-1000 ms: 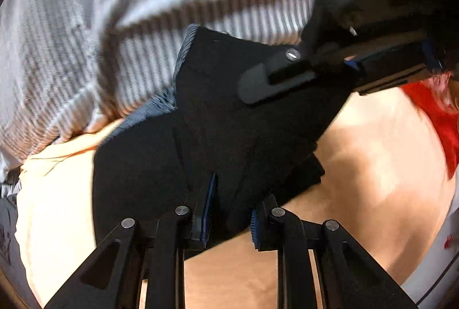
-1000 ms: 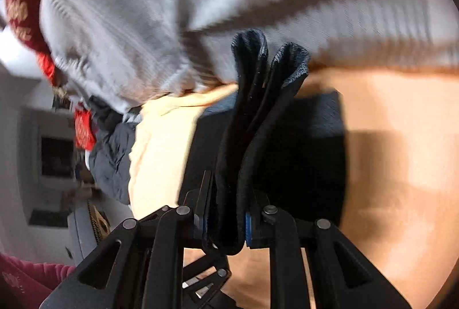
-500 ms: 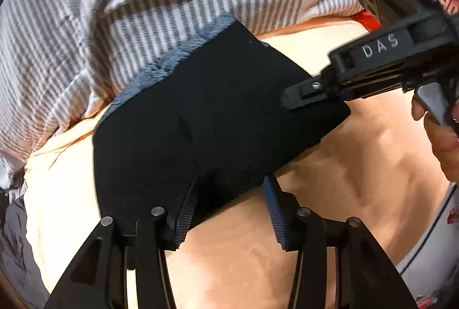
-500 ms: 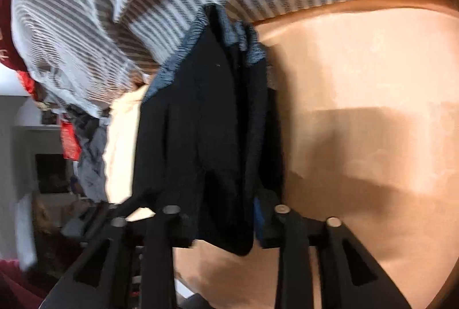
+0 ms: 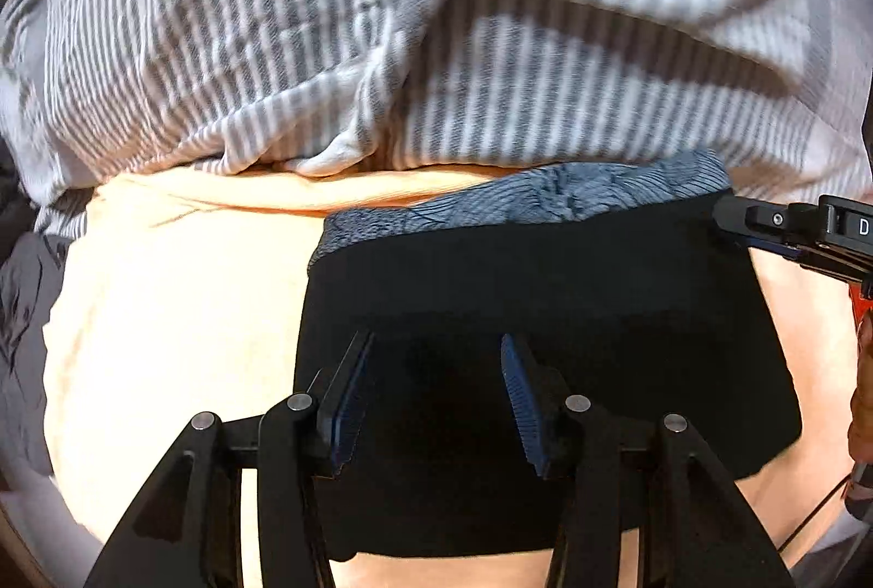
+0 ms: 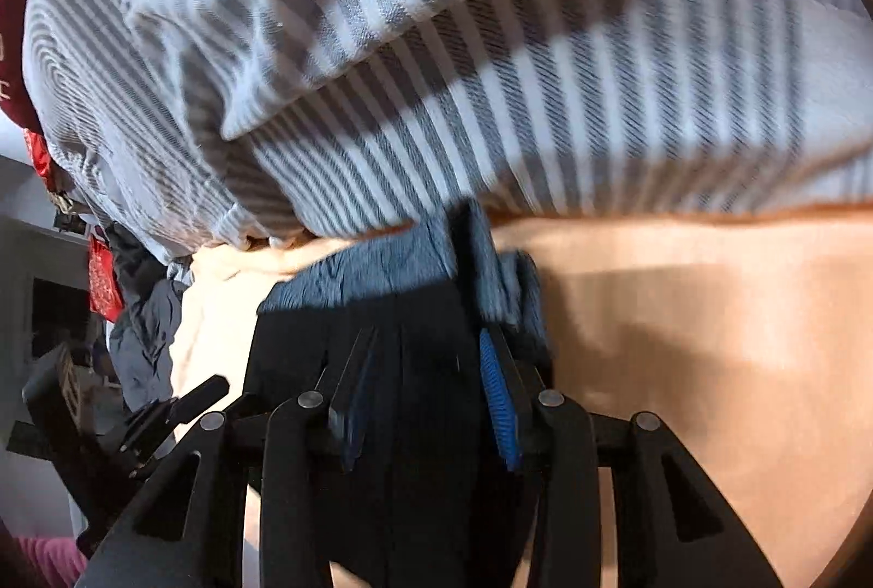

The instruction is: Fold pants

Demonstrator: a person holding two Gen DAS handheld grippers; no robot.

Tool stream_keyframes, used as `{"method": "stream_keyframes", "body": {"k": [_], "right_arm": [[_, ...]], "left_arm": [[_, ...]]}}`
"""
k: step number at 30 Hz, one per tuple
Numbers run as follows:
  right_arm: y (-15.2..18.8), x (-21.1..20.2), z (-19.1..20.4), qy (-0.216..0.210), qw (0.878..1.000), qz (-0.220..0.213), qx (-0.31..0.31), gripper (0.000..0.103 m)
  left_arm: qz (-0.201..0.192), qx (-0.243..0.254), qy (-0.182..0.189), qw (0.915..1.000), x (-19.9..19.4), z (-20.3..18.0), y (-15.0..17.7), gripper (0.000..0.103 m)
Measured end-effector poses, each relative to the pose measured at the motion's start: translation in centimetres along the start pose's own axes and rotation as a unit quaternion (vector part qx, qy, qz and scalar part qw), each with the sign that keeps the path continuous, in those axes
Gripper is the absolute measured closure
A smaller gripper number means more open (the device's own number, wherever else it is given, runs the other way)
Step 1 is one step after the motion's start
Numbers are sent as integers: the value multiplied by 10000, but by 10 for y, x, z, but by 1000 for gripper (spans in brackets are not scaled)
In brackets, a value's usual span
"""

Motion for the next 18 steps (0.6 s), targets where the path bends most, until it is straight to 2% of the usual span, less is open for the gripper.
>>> {"method": "stream_keyframes", "body": {"k": [2,3,7,11,15,18], "right_arm": [[-2,3,4,108,9998,90,-128,82],[1,3,4,247,9993,183,-205,98],[17,-8,4,714,9954,303,-569,100],[37,-4,-13,1180,9888,509,-765,100],[39,4,-19,1417,9851,508,-827,99],[40,5,-16,1580,9813,473,-992,99]], "left_arm": [[88,-47,-7,10000,5,4,4,54],[137,-52,-10,9999,8,4,6,54],[309,-58,54,9995,18,3,17,54],[451,43,120,9989,29,-6,30,54],[318,254,-24,9992,31,-16,32,47],[346,230,-17,9991,32,-21,33,47]]}}
Point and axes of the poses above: each gripper's, at about its wrist camera, not at the fingertips, and x roughly the way its jaws point, z to its left, y to its underside, the point moved 8 cm from there along x, roughly the way its jaws point, and after that the axes turned 6 degrees about x, right-handed, at the moved point
